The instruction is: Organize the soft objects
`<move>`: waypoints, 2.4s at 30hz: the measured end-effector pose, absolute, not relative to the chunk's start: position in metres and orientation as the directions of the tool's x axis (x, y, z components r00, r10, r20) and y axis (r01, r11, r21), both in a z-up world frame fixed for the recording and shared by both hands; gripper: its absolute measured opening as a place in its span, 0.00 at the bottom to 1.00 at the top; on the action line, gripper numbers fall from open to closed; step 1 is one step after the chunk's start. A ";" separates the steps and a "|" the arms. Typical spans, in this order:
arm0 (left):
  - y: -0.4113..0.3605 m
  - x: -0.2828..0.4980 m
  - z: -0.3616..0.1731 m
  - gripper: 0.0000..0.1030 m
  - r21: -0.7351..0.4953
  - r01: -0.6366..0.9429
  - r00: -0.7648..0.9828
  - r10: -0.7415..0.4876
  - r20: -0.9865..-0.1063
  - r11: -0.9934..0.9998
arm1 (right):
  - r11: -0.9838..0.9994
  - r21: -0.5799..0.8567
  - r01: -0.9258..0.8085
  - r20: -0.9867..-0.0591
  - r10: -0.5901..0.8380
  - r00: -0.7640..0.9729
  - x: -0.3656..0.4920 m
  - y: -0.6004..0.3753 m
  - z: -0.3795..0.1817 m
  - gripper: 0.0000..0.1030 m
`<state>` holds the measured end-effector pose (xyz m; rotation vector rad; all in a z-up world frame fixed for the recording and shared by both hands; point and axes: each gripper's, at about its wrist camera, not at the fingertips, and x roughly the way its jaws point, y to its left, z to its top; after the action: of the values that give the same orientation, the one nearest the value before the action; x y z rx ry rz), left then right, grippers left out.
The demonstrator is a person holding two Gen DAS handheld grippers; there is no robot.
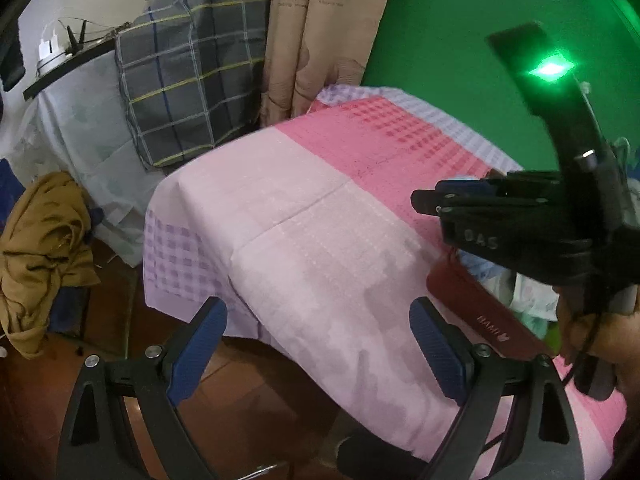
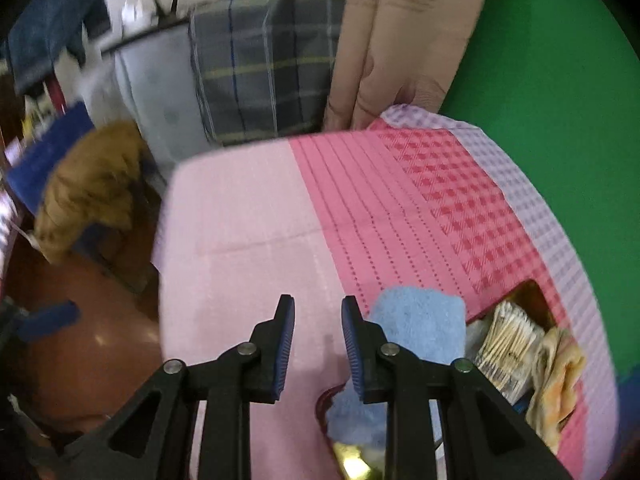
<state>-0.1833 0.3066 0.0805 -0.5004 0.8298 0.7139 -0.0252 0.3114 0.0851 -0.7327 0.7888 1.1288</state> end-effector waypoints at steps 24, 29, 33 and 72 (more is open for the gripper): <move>0.286 -0.157 0.068 0.88 -0.033 -0.666 0.440 0.356 -0.824 0.745 | 0.579 0.134 -0.804 -0.780 0.562 0.274 0.043 0.190 0.079 0.32; 0.273 -0.153 0.071 0.88 -0.031 -0.610 0.478 0.337 -0.811 0.792 | 0.606 0.204 -0.769 -0.718 0.626 0.304 0.036 0.150 0.096 0.32; 0.256 -0.145 0.075 0.88 -0.027 -0.534 0.526 0.308 -0.793 0.845 | 0.656 0.176 -0.733 -0.666 0.628 0.402 0.003 0.109 0.104 0.34; 0.191 -0.129 0.089 0.88 0.001 -0.334 0.714 0.254 -0.653 0.943 | 0.882 0.018 -0.471 -0.532 0.407 0.742 -0.099 0.006 0.091 0.60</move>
<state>-0.1291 0.1911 0.0888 -0.1204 0.7048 0.3265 -0.0992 0.0058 0.0909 -0.1201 0.5544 0.4824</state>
